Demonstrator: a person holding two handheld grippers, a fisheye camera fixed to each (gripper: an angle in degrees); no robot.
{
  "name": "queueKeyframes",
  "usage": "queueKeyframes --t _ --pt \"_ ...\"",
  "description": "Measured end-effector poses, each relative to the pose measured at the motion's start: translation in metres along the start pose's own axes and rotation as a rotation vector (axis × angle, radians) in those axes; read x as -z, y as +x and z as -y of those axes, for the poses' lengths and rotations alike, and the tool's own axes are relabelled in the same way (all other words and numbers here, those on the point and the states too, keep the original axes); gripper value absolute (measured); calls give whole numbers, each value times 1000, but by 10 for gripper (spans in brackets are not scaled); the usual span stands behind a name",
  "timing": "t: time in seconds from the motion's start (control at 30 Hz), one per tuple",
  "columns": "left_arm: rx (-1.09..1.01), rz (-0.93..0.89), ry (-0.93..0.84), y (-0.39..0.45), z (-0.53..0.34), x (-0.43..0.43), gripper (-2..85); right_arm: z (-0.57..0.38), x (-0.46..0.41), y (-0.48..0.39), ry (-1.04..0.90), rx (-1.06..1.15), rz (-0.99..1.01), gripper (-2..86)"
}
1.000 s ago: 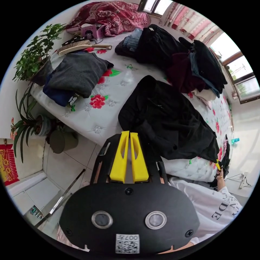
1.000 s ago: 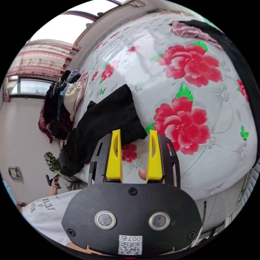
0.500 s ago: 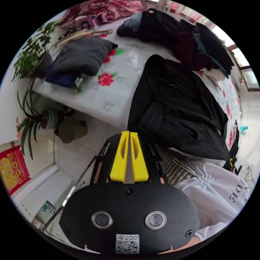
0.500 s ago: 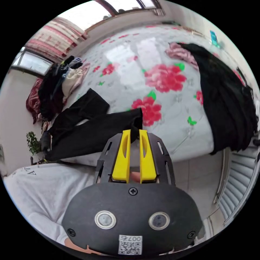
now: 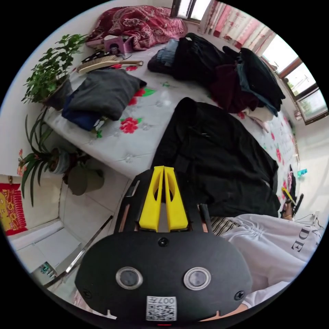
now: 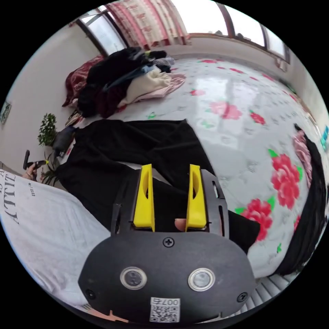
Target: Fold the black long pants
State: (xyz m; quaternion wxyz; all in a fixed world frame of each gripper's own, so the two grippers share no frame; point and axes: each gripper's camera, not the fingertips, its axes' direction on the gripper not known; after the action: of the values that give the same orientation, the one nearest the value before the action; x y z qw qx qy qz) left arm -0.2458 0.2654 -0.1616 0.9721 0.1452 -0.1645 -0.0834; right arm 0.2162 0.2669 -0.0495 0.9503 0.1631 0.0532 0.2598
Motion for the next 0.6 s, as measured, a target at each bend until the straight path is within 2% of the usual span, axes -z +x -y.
queueKeyframes --t 0.07,0.17,0.2,0.27,0.33,0.47,0.53,0.6 --pt "-40 -20 -14 20 17 -15 -10 20 -49 -20 -93 36 5 120" --pt "-121 5 -63 57 57 -48 -10 42 -108 -37 -245 54 -146 97" --pt "-131 10 -69 61 63 -53 -10 50 -107 -39 -227 68 -217 76" --pt "-152 23 -79 71 83 -65 -10 68 -92 -31 -224 85 -223 46" --pt "-167 34 -100 76 108 -81 -9 91 -56 -12 -142 60 -274 29" --pt "-161 69 -106 76 142 -99 -9 152 34 83 19 -193 -352 11" --pt "-137 42 -83 72 160 -103 -6 169 41 129 17 -305 -370 9" --pt "-113 29 -65 66 172 -102 -1 176 30 183 -55 -502 -510 13"
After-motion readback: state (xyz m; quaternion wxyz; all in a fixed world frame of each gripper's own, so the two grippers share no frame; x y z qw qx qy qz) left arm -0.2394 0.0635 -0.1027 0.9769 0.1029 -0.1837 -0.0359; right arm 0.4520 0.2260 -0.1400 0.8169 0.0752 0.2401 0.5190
